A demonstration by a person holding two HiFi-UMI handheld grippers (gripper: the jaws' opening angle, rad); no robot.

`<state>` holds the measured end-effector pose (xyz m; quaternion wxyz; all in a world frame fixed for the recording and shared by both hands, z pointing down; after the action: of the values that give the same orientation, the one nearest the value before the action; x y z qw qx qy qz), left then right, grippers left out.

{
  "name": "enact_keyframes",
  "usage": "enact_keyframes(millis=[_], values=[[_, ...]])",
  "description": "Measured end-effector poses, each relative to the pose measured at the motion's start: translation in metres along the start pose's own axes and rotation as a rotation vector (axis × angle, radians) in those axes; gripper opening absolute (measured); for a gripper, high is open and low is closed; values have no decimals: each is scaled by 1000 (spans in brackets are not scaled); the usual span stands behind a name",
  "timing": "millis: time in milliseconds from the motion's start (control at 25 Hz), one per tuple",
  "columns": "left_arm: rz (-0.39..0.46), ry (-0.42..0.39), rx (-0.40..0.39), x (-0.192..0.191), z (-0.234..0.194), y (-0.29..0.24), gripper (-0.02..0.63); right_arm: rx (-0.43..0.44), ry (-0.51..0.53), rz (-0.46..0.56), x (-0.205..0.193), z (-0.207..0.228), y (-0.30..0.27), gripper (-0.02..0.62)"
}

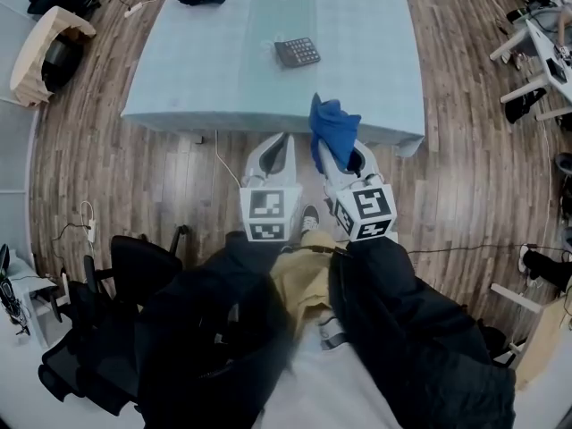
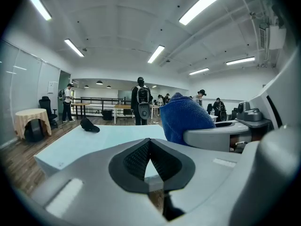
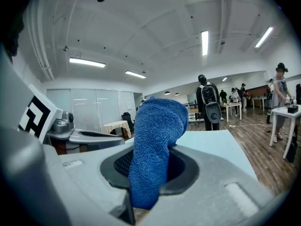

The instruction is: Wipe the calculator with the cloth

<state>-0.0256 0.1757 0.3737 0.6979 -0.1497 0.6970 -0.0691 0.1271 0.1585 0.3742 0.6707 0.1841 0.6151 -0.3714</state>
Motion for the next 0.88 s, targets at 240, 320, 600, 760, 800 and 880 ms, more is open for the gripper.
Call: enact_keyframes(millis=[240, 320, 600, 760, 800, 880], values=[[-23, -3, 31, 7, 0, -36, -3, 29, -13, -5, 6, 34, -24, 91], [-26, -5, 36, 11, 0, -44, -3, 35, -19, -1, 9, 40, -31, 91], [-25, -6, 29, 21, -2, -78, -3, 36, -27, 3, 15, 63, -54, 91], [-30, 8, 19, 25, -12, -104, -3, 34, -23, 2, 19, 74, -76, 91], [-31, 9, 14, 27, -15, -112, -3, 31, -22, 2, 21, 77, -83, 91], [-36, 11, 1, 30, -22, -128, -3, 20, -23, 0, 23, 85, -97, 91]])
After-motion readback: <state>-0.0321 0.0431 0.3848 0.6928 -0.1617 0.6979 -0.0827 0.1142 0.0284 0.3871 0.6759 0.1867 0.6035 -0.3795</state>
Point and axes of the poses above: the fingertips, and each gripper's own axes: y backward along the fingers, z to its right, x out of its top, the point moved 9 cm from there along y, backward along the fingers, and after that the axes turned 9 degrees about x, right-handed, at the moved point
